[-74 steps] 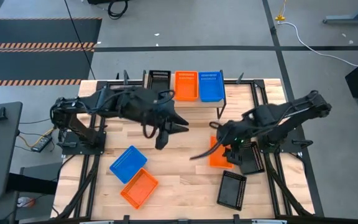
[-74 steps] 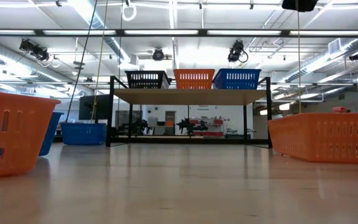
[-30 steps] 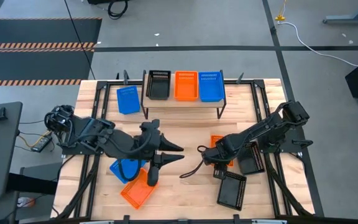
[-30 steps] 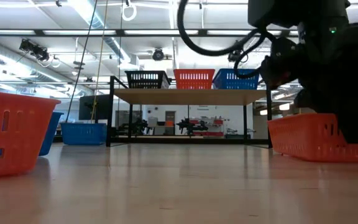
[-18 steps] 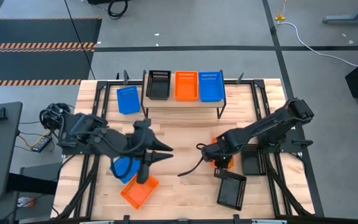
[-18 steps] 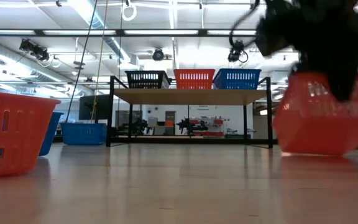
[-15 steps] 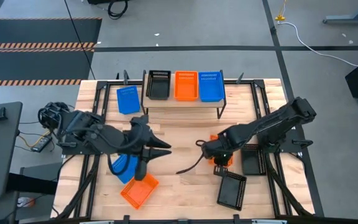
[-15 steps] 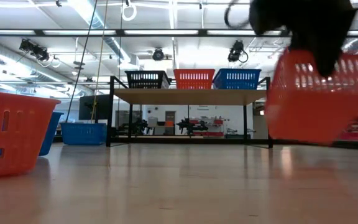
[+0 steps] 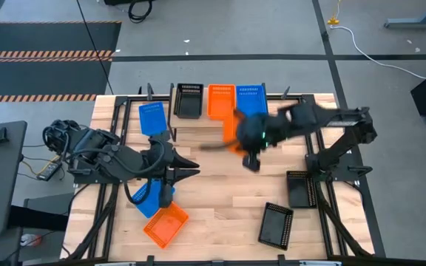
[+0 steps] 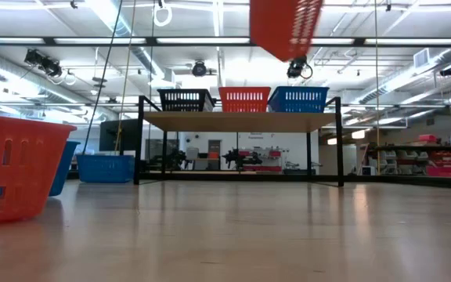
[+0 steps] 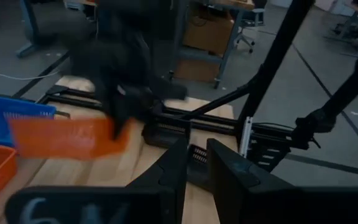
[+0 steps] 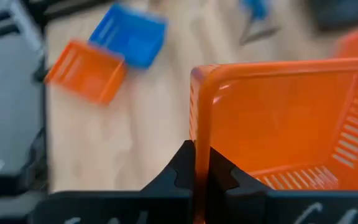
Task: Stack baskets on shelf by color
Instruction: Stack the right orange bin on top of the orange bin on the shelf
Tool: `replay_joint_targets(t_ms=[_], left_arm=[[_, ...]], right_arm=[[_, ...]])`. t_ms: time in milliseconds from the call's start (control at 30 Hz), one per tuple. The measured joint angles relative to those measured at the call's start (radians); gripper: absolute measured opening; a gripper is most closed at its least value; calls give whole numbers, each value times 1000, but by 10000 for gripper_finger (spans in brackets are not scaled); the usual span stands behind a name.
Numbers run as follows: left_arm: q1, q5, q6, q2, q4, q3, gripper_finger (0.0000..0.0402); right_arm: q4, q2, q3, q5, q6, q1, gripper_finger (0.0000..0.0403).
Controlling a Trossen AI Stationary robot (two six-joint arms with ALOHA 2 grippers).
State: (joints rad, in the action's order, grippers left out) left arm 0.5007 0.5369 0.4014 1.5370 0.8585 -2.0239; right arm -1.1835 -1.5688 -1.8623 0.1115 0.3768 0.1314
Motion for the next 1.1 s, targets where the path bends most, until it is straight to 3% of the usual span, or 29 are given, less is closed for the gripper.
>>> replay_joint_targets(t_ms=[233,500,767,1100], left_arm=[[0,14,13,1,-14,1,60],[0,40,14,1,-43,2,55],[9,40,15,1,-27,2,51],[14,40,33,1,-6,2,49]], right_arm=[[101,-1,-50,15,-234,-193,9],[278,-83,-51,-121,-387,-377,9],[207,-179,-49,-139,-423,-438,10],[176,-198,-50,-132,-438,-450,14]])
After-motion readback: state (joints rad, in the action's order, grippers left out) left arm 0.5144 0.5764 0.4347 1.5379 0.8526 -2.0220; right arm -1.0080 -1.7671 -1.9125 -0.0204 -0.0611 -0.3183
